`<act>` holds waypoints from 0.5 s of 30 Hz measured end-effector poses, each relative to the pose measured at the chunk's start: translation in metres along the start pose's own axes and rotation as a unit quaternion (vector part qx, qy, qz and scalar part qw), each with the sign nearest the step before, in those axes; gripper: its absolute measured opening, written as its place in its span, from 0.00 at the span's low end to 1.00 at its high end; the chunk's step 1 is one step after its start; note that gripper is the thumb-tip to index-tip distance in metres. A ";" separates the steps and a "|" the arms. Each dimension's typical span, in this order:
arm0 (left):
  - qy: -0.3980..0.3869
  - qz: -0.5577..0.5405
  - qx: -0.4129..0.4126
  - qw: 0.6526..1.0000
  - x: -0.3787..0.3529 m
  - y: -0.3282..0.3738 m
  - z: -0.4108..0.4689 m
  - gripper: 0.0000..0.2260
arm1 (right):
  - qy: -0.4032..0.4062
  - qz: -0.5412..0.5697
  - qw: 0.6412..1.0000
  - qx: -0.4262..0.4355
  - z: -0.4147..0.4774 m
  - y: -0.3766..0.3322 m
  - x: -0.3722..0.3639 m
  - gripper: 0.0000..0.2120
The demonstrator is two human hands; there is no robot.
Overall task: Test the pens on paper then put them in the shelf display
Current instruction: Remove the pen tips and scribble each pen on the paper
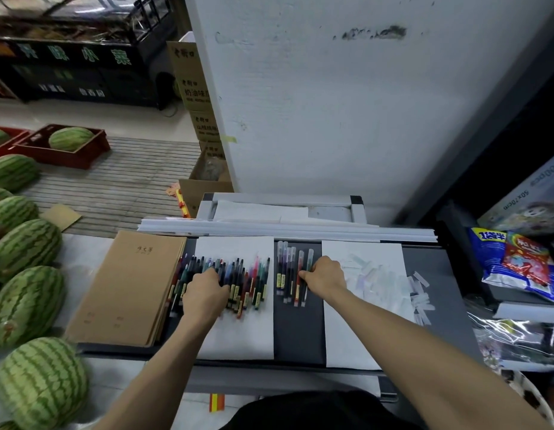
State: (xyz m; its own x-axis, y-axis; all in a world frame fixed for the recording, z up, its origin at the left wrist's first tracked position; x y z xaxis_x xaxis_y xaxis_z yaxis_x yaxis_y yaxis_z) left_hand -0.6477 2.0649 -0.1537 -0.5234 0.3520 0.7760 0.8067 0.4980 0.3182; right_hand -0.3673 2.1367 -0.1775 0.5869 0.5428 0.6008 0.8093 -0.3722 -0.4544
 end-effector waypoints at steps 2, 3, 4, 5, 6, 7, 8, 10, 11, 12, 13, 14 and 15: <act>0.008 0.018 0.004 1.000 -0.003 -0.001 0.002 0.11 | 0.005 0.006 1.000 -0.001 0.000 0.003 -0.002 0.20; 0.008 0.028 0.005 1.000 -0.004 0.000 0.003 0.13 | 0.003 0.010 1.000 0.001 -0.001 0.005 -0.003 0.19; 0.006 0.039 0.007 0.999 -0.005 0.001 0.004 0.14 | 0.000 0.015 1.000 0.005 -0.001 0.007 -0.003 0.19; 0.003 0.050 0.009 0.999 -0.005 0.002 0.005 0.14 | -0.003 0.023 1.000 0.010 -0.002 0.009 -0.004 0.19; 0.002 0.061 0.013 0.998 -0.005 0.003 0.006 0.13 | -0.005 0.031 0.999 0.019 -0.004 0.011 -0.004 0.18; 0.001 0.069 0.018 0.997 -0.005 0.004 0.007 0.12 | -0.003 0.039 0.999 0.032 -0.006 0.013 -0.003 0.18; 0.000 0.077 0.022 0.997 -0.006 0.004 0.007 0.11 | 0.000 0.044 0.998 0.045 -0.009 0.016 -0.001 0.16; -0.004 0.084 0.028 0.996 -0.007 0.004 0.009 0.11 | 0.011 0.028 0.998 0.063 -0.018 0.025 0.005 0.10; -0.007 0.086 0.031 0.996 -0.008 0.003 0.009 0.10 | 0.022 0.001 0.997 0.068 -0.022 0.033 0.010 0.08; -0.009 0.086 0.032 0.996 -0.009 0.002 0.010 0.10 | 0.040 -0.033 0.996 0.070 -0.025 0.042 0.017 0.07; -0.007 0.086 0.032 0.996 -0.009 0.001 0.010 0.10 | 0.060 -0.066 0.993 0.072 -0.027 0.052 0.025 0.08; -0.005 0.086 0.032 0.996 -0.010 0.000 0.009 0.10 | 0.080 -0.096 0.990 0.072 -0.029 0.062 0.034 0.09; -0.004 0.087 0.031 0.996 -0.010 0.000 0.010 0.10 | 0.097 -0.124 0.985 0.073 -0.030 0.071 0.044 0.10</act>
State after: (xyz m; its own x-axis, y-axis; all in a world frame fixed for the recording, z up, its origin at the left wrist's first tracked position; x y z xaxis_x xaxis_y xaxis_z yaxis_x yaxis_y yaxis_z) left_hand -0.6453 2.0690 -0.1666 -0.3800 0.4439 0.8115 0.8667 0.4773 0.1448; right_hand -0.2837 2.1113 -0.1635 0.3758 0.4435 0.8137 0.9250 -0.1263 -0.3584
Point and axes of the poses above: each hand's wrist, its own z-axis towards the middle knuckle, its own x-axis out of the back of the hand, y = z × x, the point moved 4 cm from there along z, towards the middle knuckle, and after that the axes turned 15 degrees about -y, right-handed, at the moved point
